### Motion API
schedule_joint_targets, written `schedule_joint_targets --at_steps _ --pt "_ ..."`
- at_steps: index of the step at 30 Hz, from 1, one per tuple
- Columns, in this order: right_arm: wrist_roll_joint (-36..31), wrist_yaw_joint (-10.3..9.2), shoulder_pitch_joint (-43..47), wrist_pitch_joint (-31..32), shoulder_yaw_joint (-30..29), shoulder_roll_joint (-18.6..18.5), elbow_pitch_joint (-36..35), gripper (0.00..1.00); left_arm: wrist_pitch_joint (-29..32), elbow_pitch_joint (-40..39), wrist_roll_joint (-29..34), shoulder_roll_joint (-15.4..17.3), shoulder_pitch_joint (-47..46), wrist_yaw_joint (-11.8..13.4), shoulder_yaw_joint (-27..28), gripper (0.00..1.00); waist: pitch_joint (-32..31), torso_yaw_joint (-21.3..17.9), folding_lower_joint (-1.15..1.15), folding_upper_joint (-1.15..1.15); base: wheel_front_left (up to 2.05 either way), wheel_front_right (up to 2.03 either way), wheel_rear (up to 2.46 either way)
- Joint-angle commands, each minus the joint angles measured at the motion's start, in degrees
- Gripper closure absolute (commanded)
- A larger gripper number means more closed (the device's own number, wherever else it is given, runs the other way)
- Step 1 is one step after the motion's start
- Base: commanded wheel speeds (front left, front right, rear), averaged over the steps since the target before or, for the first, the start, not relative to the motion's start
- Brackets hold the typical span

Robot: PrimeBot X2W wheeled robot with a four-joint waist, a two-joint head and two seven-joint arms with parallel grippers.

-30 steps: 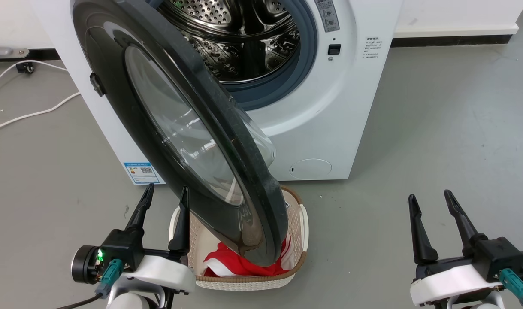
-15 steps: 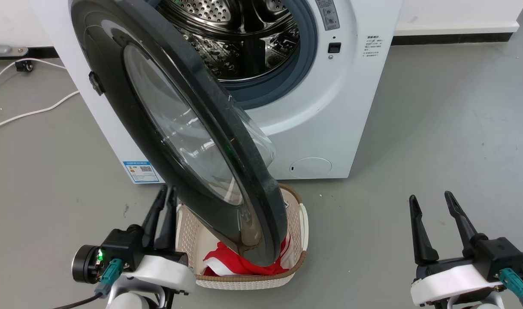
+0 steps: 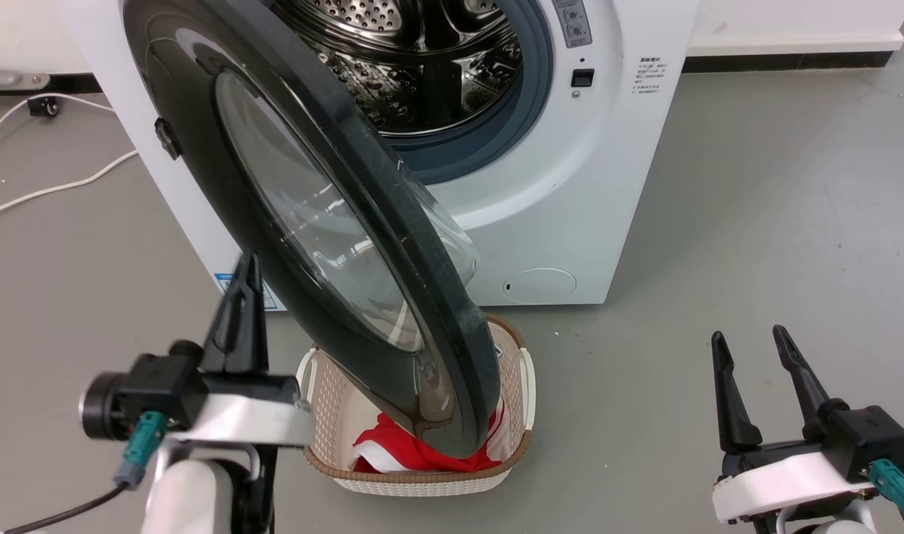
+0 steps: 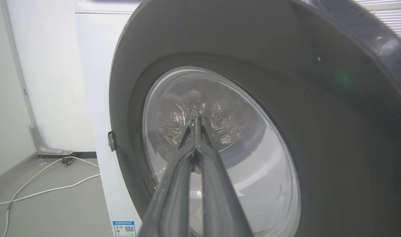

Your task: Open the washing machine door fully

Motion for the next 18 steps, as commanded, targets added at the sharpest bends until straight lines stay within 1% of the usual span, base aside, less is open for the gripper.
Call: schedule_joint_targets --at_steps 1,9,10,12,15,18 --pt "0.26 -0.04 -0.51 -0.09 -0.04 0.24 0.06 0.00 -0.15 -1.80 0.30 0.01 -1.45 0.41 0.35 1.00 0.07 0.09 0.00 0.00 0.00 0.00 0.00" --pt "-0.02 -0.04 -0.58 -0.09 -0.33 0.24 0.40 0.00 -0.14 -13.14 1.82 0.01 -5.91 1.58 0.00 1.00 0.00 0.24 0.00 0.00 0.00 0.00 0.00" --pt "-0.02 -0.04 -0.58 -0.09 -0.33 0.24 0.40 0.00 -0.14 -13.14 1.82 0.01 -5.91 1.58 0.00 1.00 0.00 0.24 0.00 0.00 0.00 0.00 0.00" --pt "0.00 -0.04 -0.53 -0.09 -0.46 0.24 0.43 0.00 -0.14 -16.08 2.35 0.01 -7.08 1.63 -0.41 1.00 -0.01 0.28 0.00 0.00 0.00 0.00 0.00" --pt "-0.05 -0.04 -0.46 -0.09 -0.62 0.24 0.46 0.00 -0.14 -19.51 2.72 0.00 -8.99 1.11 -1.65 1.00 -0.01 0.34 0.00 0.00 0.00 0.00 0.00" --pt "0.01 -0.04 -0.49 -0.09 -0.76 0.24 0.38 0.00 -0.14 -22.28 2.72 -0.01 -10.99 0.51 -4.03 1.00 0.06 0.31 0.00 0.00 0.00 0.00 0.00"
